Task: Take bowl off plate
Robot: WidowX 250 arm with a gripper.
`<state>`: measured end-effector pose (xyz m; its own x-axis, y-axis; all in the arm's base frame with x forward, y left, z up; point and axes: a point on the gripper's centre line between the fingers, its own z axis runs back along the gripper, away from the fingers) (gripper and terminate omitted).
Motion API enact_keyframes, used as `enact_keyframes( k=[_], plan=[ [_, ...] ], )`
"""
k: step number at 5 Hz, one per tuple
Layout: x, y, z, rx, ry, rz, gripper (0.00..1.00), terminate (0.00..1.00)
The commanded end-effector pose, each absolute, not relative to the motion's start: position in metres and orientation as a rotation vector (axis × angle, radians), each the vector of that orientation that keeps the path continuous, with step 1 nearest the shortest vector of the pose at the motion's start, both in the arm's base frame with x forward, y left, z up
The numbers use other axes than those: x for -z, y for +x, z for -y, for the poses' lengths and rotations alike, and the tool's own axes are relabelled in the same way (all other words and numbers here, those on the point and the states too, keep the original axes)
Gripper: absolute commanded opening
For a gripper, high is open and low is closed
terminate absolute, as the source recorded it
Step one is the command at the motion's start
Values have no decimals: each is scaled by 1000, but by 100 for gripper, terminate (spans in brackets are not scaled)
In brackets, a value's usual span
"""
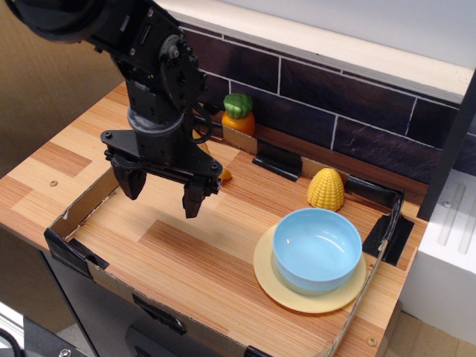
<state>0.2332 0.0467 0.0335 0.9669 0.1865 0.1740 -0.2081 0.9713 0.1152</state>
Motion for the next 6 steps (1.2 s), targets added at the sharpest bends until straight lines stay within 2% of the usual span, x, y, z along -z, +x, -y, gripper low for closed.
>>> enact_keyframes(
  k=[1,4,5,6],
  plan=[
    [-34,233,-47,-200,133,163,100,0],
    [-80,260,32,-521,31,155,100,0],
    [-78,269,55,-710,-39,280,100,0],
    [-67,274,79,-800,-65,301,100,0]
  ],
)
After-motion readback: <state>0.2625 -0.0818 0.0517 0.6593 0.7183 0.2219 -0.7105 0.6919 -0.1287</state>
